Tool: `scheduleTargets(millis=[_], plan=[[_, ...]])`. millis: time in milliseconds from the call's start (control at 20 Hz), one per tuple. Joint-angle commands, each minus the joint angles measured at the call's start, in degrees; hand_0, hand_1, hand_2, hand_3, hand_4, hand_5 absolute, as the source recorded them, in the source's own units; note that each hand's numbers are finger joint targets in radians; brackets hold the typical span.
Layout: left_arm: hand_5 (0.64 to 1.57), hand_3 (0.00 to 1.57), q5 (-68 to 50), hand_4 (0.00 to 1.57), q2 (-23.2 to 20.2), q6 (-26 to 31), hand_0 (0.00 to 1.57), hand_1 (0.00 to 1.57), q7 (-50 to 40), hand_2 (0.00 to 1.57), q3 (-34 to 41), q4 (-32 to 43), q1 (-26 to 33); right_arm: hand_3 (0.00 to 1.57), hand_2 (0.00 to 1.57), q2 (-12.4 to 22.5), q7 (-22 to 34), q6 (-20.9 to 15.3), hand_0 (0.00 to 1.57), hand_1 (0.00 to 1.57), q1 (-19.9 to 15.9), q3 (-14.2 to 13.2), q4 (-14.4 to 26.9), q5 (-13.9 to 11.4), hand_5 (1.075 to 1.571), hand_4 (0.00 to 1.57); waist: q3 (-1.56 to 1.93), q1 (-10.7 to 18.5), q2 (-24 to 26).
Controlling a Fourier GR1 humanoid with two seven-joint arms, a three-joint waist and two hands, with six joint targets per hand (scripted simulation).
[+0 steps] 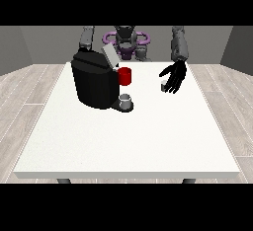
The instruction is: Insert the coffee pod into the coffee machine and close the lid
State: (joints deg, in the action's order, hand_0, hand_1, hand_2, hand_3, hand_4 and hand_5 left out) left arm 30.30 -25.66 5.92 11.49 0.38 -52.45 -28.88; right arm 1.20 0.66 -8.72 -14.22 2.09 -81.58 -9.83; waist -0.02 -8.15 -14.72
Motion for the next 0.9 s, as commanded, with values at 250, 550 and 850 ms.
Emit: scheduleTargets(millis=[250, 550, 850], plan=[[1.571, 0.87, 10.63, 0.43, 0.57, -6.14, 0.94, 0.94, 0.47, 1.04, -4.77, 4.14, -3.54, 0.0, 0.0, 0.29, -2.53, 0.64, 0.0, 0.0, -1.75, -0.62, 4.82, 0.92, 1.571, 0.0, 0.04, -0.27, 0.53], [1.571, 0.89, 15.09, 0.33, -1.36, -3.02, 0.91, 0.91, 1.26, 1.04, -6.71, 8.91, -5.67, 0.0, 0.0, 0.68, -2.32, 0.9, 0.0, 0.0, -3.47, -2.05, 6.76, 2.25, 1.571, 0.0, 0.03, -0.47, 0.05], [1.571, 0.86, 18.23, 0.4, -2.83, -4.1, 0.76, 0.76, 5.0, 0.98, -5.9, 15.78, -6.62, 0.0, 0.0, -1.15, -1.83, -1.08, 0.0, 0.0, 0.28, 1.11, 4.26, 1.82, 1.571, 0.0, 0.01, -1.76, 0.91]])
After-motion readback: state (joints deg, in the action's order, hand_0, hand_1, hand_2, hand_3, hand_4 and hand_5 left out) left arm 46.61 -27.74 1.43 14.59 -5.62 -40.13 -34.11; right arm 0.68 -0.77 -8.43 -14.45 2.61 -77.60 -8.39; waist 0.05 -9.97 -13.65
